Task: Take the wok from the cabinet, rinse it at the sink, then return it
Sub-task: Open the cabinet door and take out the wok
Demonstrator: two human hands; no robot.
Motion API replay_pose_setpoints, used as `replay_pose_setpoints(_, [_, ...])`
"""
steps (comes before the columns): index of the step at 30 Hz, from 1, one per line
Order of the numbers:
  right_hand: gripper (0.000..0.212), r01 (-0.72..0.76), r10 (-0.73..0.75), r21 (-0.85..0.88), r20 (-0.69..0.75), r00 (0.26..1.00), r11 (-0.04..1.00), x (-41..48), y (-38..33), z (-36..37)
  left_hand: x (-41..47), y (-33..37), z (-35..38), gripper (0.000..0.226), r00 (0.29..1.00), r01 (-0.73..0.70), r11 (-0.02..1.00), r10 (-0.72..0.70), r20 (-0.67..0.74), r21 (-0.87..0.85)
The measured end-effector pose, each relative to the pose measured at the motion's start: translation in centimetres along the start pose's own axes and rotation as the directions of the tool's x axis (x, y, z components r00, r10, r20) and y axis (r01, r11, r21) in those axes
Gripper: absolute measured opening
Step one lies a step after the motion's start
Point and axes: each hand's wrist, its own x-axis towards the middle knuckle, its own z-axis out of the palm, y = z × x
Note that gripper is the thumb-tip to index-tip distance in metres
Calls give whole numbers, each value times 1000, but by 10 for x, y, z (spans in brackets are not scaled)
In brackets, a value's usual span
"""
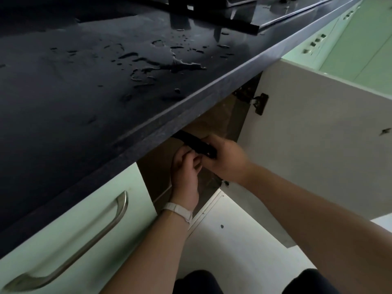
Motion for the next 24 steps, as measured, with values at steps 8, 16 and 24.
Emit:
replay_pose_setpoints(8, [26,-168,168,86,8,986,982,-44,28,-36,1,-12,17,23,993,69,997,-72,92,37])
replay_pose_setpoints(16, [30,-218,218,104,10,976,970,-83,42,-39,-2,-28,28,35,982,162,987,-161,99,-1])
replay_pose_setpoints(24, [30,-291,290,115,24,957,950,-117,43,-38,-23,-45,34,35,976,167,986,-165,139,1])
